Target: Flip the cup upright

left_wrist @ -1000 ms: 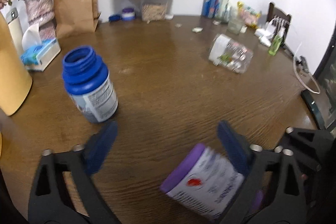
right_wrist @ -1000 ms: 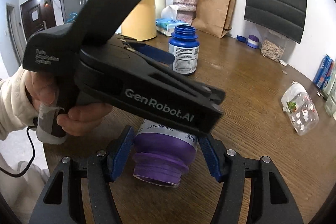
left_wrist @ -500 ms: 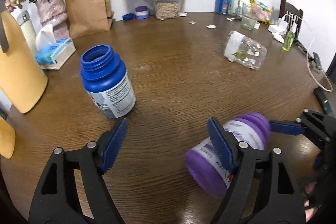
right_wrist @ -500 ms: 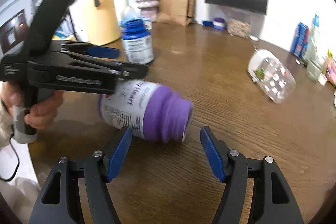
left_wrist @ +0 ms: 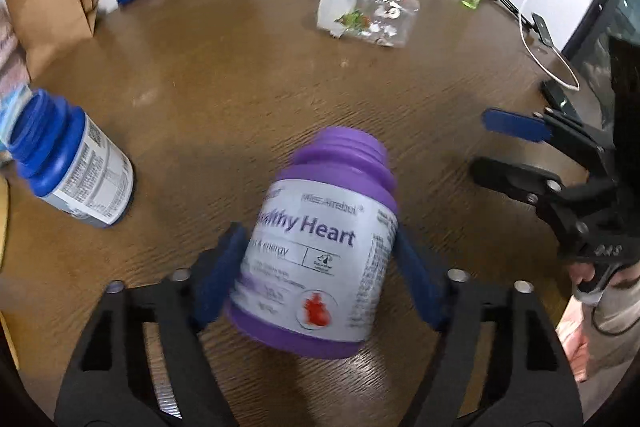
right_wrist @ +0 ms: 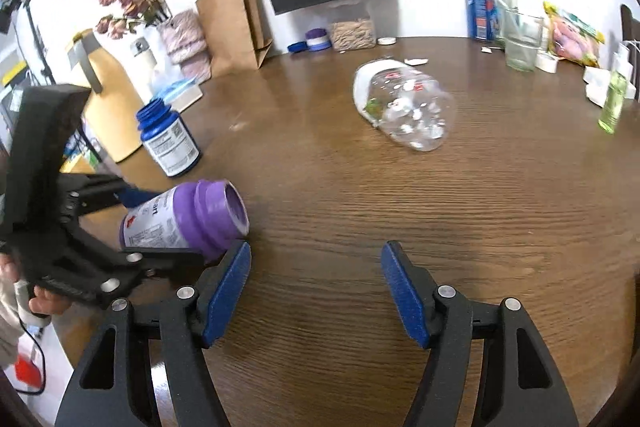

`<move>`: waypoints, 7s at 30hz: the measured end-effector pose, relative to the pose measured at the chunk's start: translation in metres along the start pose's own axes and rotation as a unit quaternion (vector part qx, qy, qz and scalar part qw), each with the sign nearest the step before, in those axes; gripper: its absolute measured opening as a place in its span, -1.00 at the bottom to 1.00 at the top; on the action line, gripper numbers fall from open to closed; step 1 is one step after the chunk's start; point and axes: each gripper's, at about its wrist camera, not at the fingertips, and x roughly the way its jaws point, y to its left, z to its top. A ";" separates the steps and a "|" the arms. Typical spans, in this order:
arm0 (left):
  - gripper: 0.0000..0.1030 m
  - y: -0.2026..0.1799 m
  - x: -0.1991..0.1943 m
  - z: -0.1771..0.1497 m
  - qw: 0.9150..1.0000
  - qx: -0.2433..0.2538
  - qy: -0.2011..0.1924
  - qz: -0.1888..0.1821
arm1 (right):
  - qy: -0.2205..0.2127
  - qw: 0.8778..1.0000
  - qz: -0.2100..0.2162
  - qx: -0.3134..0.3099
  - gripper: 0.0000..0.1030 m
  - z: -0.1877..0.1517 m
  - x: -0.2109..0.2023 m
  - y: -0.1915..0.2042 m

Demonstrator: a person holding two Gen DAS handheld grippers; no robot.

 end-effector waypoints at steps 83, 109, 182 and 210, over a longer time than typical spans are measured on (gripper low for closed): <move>0.88 0.074 -0.047 0.039 0.979 0.023 -0.181 0.088 | -0.006 0.994 0.036 -0.106 0.18 0.131 0.054 0.098; 1.00 0.103 -0.163 -0.138 0.931 -0.167 -0.263 0.191 | -0.031 0.994 -0.041 -0.095 0.61 0.040 -0.074 0.093; 1.00 0.011 -0.169 -0.273 0.871 -0.173 -0.388 0.248 | -0.142 0.984 -0.018 -0.107 0.61 -0.154 -0.132 0.169; 1.00 -0.064 -0.194 -0.329 0.871 -0.134 -0.420 0.217 | -0.187 0.979 -0.020 -0.082 0.61 -0.173 -0.162 0.172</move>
